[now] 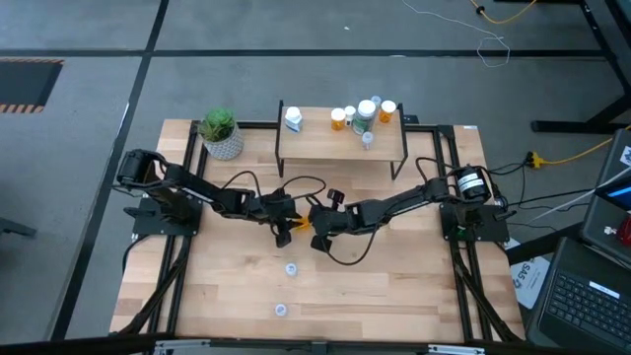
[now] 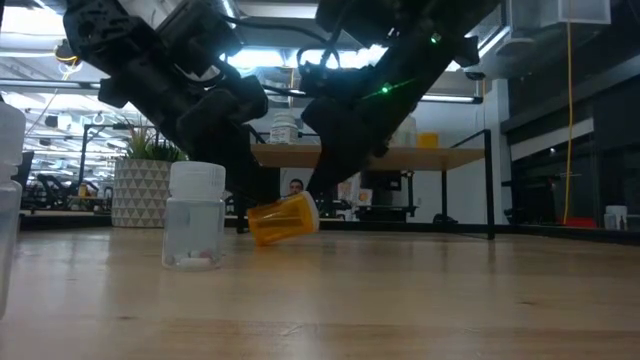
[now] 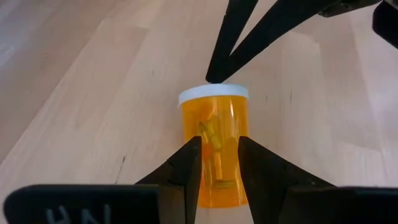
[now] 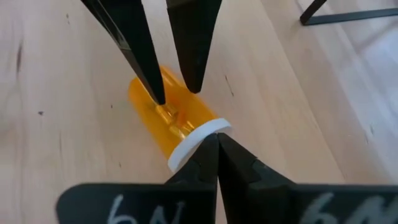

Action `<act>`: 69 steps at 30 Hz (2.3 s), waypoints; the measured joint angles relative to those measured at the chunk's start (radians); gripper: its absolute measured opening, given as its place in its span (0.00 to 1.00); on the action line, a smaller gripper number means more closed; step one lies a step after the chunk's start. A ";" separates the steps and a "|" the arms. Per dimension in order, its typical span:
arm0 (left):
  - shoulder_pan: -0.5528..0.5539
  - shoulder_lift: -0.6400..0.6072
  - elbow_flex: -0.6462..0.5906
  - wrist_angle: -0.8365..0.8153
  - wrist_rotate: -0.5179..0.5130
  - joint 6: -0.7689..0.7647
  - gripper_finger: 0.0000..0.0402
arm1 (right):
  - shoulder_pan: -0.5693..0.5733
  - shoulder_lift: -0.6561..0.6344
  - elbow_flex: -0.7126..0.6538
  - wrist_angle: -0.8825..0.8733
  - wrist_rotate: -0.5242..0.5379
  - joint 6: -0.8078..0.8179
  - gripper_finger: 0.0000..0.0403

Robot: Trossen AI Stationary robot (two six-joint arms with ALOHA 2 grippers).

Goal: Pick and place medicine bottles onto shelf by color
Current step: Put the orange pill bottle on the shelf

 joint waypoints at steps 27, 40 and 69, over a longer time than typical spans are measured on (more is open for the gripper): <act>-0.013 -0.153 0.031 -0.248 0.005 -0.023 0.24 | 0.001 -0.001 0.003 -0.037 0.026 0.053 0.03; -0.039 -0.213 0.034 -0.458 -0.049 -0.030 0.24 | -0.010 -0.001 0.002 -0.008 0.021 0.048 0.03; -0.074 -0.127 0.036 -0.417 -0.037 -0.078 0.24 | -0.055 0.065 0.002 0.136 -0.102 0.000 0.03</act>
